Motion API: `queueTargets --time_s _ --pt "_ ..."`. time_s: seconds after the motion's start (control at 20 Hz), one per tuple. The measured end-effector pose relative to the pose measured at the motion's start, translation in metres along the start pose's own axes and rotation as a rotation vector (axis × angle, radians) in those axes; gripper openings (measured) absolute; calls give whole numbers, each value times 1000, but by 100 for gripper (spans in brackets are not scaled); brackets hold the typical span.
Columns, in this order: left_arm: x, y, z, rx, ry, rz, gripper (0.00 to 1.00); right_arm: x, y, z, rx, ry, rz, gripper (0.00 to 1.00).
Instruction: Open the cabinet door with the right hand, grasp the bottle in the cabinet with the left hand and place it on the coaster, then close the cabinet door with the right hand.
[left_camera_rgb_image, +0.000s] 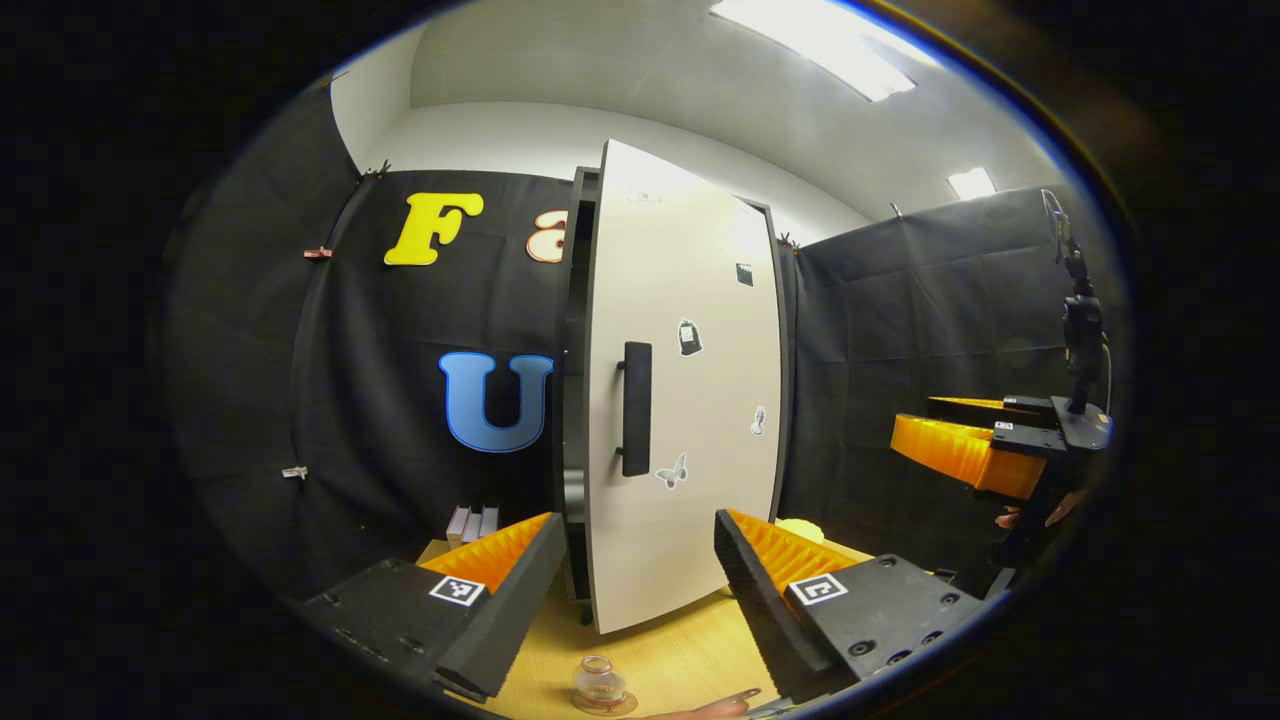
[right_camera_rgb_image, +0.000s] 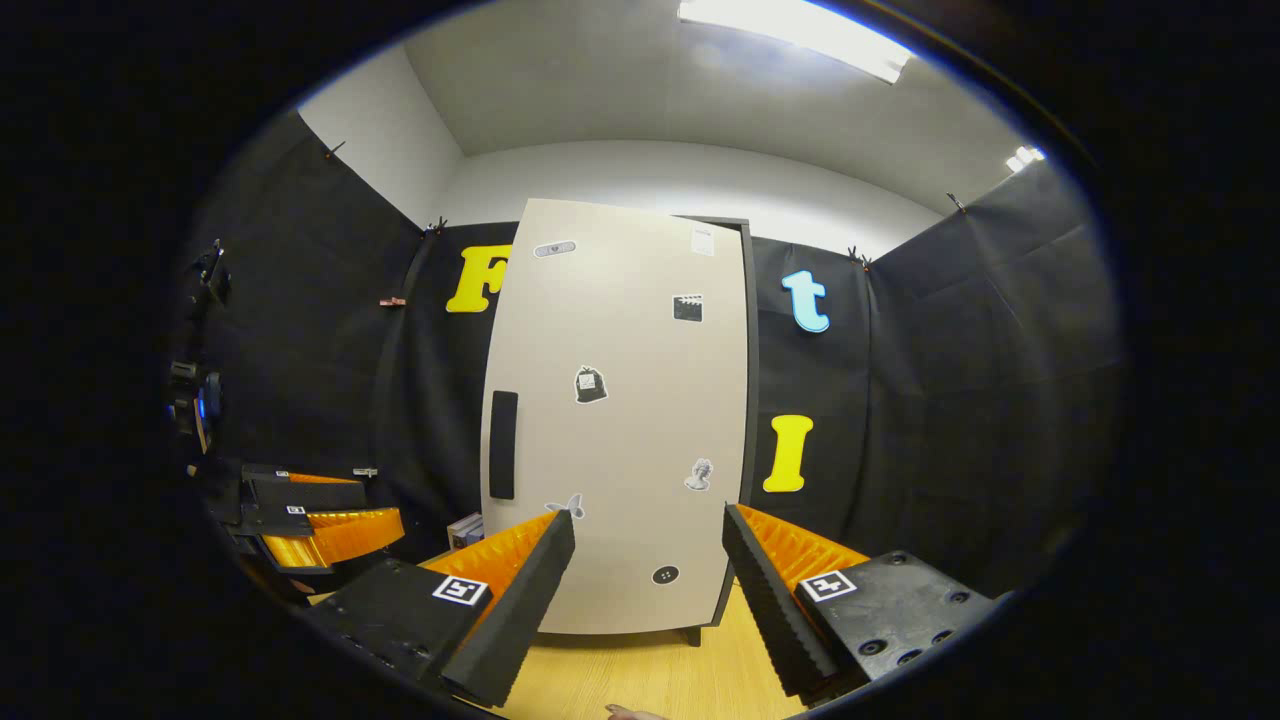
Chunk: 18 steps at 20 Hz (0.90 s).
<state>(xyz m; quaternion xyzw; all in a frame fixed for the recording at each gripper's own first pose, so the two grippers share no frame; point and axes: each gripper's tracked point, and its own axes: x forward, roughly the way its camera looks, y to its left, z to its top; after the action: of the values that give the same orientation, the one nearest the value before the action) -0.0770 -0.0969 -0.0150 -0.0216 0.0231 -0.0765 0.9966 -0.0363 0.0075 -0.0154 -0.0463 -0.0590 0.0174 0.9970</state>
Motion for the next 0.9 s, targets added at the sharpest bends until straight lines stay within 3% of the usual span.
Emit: queueTargets --time_s 0.5,0.9 --pt "9 -2 1 9 -5 20 95 4 -2 -8 7 14 30 97" --pt "23 -4 -2 11 6 28 95 17 -10 -16 31 37 -24 97"
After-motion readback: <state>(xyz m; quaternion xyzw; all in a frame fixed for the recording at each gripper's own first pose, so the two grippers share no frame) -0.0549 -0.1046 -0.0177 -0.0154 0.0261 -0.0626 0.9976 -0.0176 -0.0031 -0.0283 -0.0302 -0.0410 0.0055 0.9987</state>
